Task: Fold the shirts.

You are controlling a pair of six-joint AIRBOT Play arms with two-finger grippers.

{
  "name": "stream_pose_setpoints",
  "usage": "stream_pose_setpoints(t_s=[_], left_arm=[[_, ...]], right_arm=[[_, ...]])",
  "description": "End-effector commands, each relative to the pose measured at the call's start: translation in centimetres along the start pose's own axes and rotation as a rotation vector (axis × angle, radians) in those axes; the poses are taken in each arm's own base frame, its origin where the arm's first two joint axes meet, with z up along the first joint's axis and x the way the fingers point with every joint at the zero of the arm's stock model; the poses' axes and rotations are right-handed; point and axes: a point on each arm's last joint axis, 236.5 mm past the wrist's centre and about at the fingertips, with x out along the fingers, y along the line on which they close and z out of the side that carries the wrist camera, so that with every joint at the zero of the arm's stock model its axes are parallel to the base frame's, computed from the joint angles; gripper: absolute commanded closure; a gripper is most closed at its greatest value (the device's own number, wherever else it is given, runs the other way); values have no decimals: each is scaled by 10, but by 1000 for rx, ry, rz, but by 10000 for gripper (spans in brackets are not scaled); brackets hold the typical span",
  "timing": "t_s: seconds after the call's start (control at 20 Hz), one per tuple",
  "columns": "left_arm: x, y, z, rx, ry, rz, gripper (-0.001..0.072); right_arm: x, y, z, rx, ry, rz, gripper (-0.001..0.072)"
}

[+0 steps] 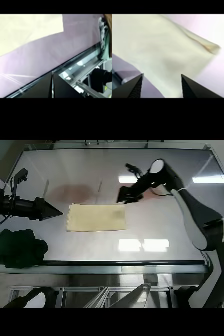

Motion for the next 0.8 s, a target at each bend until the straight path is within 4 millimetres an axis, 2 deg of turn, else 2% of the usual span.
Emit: stream_pose_setpoints(t_s=[0.0, 0.05, 0.15, 0.25, 0.4, 0.6, 0.65, 0.7, 0.75], left_arm=[[-2, -4, -6, 15, -10, 2, 692], [-2, -5, -6, 18, -11, 3, 692], [-2, -6, -6, 17, -10, -3, 692], [-2, -6, -6, 16, -12, -5, 692], [-2, -6, -6, 16, -13, -4, 692], [-2, -6, -5, 16, -15, -4, 692], [-2, -6, -5, 16, -14, -4, 693], [-2, -6, -6, 16, -12, -5, 692], [-2, -6, -6, 17, -11, -5, 693]], right_arm=[[-31, -81, -39, 267, 97, -121, 179], [-18, -82, -48, 296, 116, -76, 174], [14, -70, -50, 341, 89, 53, 72], [36, -65, -43, 358, 22, 129, 74], [62, -57, -40, 352, 12, 151, 74], [104, -20, -33, 330, -7, 189, 77], [110, -12, -32, 328, -11, 201, 131], [115, -5, -33, 325, -11, 207, 145], [116, 0, -33, 322, -8, 217, 274]])
